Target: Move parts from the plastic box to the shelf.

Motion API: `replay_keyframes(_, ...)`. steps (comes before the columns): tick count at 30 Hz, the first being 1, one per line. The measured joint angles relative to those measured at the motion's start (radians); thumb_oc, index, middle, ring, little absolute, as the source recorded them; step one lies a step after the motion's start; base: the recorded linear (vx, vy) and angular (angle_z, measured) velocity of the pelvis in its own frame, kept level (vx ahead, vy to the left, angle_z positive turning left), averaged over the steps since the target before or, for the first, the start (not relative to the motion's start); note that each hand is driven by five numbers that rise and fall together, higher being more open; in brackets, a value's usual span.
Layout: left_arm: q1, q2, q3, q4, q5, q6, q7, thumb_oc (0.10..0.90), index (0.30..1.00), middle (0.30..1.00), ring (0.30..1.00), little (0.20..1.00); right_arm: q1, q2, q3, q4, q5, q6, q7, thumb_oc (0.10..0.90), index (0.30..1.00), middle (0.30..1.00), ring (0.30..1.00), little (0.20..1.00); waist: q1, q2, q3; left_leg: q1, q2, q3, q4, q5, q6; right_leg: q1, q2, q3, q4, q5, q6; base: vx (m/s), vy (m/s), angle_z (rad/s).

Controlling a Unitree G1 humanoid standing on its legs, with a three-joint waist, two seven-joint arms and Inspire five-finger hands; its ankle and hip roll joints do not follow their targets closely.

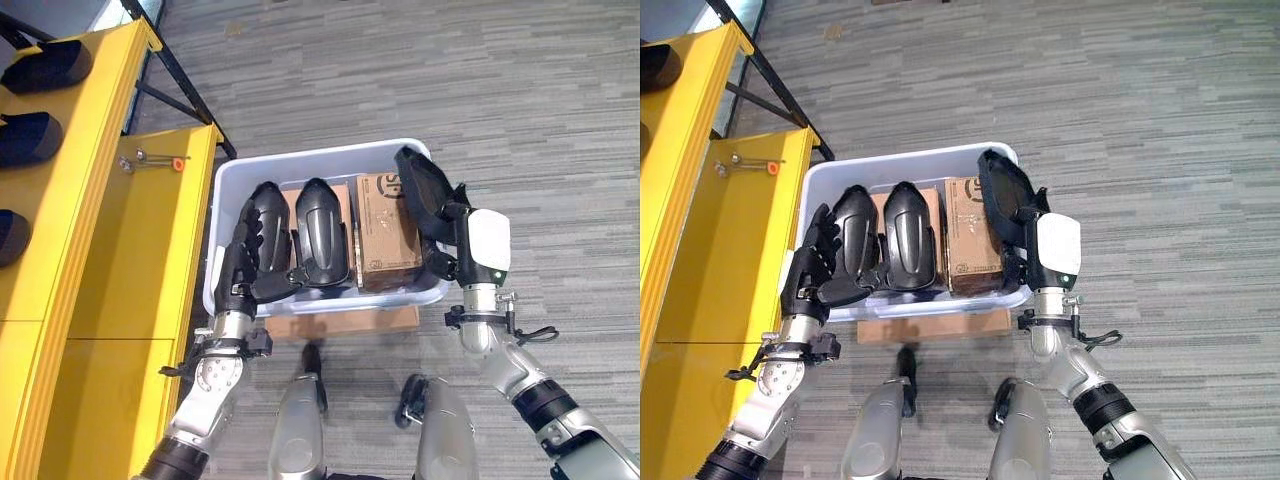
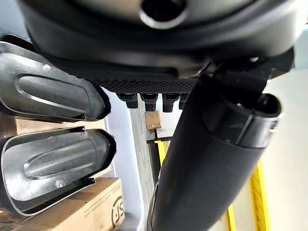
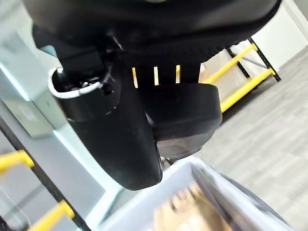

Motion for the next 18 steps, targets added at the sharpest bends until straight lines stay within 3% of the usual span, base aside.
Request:
replay_keyframes(9, 0.114, -0.002, 0.111, -0.016, 0.001, 0.014, 0.018, 0.900, 1.000, 1.000, 1.000, 1.000, -0.003, 0.000, -0.023, -0.139, 0.000, -0.033, 0.093, 0.400, 0.300, 0.300, 0.300, 0.300, 0.010, 0.003, -0.004, 0.065, 0.022, -0.008, -0.027, 0.006, -0.002, 0.049, 0.002, -0.022, 0.054, -0.065, -0.031, 0.07, -0.048, 0.04)
replay_keyframes(11, 0.155, -0.002, 0.121, -0.043, 0.001, 0.015, 0.010, 0.900, 1.000, 1.000, 1.000, 1.000, -0.003, -0.001, -0.024, -0.179, 0.000, -0.034, 0.121, 0.400, 0.300, 0.300, 0.300, 0.300, 0.009, 0.008, -0.007, 0.062, 0.039, 0.016, -0.047, 0.011, 0.007, 0.052, -0.004, -0.048, 0.067, -0.076, -0.046, 0.03, -0.028, 0.25)
replay_keyframes(12, 0.168, -0.003, 0.122, -0.055, 0.001, 0.015, 0.000, 0.900, 1.000, 1.000, 1.000, 1.000, -0.002, -0.003, -0.024, -0.190, 0.000, -0.036, 0.128, 0.400, 0.300, 0.300, 0.300, 0.300, 0.007, 0.012, -0.010, 0.063, 0.054, 0.043, -0.058, 0.013, 0.011, 0.056, -0.009, -0.069, 0.067, -0.079, -0.055, -0.02, -0.055, 0.52)
replay_keyframes(14, 0.174, -0.003, 0.117, -0.061, -0.006, 0.029, -0.073, 0.900, 1.000, 1.000, 1.000, 1.000, 0.008, -0.010, -0.031, -0.214, 0.000, -0.040, 0.147, 0.400, 0.300, 0.300, 0.300, 0.300, 0.001, 0.015, -0.012, 0.085, 0.099, 0.176, -0.100, -0.001, 0.044, 0.082, -0.038, -0.136, 0.062, -0.088, -0.077, -0.10, -0.030, 0.82)
replay_keyframes(15, 0.165, 0.000, 0.103, -0.058, -0.006, 0.043, -0.116, 0.900, 1.000, 1.000, 1.000, 1.000, 0.012, -0.027, -0.034, -0.235, 0.000, -0.040, 0.160, 0.400, 0.300, 0.300, 0.300, 0.300, -0.007, 0.015, -0.015, 0.087, 0.116, 0.237, -0.105, -0.021, 0.040, 0.091, -0.062, -0.170, 0.061, -0.090, -0.081, -0.18, 0.019, 0.97)
replay_keyframes(18, 0.156, 0.005, 0.029, -0.042, -0.014, 0.046, -0.173, 0.900, 1.000, 1.000, 1.000, 1.000, 0.007, -0.065, -0.032, -0.266, -0.001, -0.041, 0.197, 0.400, 0.300, 0.300, 0.300, 0.300, -0.009, 0.027, -0.027, 0.109, 0.127, 0.300, -0.059, -0.022, 0.035, 0.097, -0.112, -0.217, 0.062, -0.090, -0.088, -0.23, 0.044, 0.61)
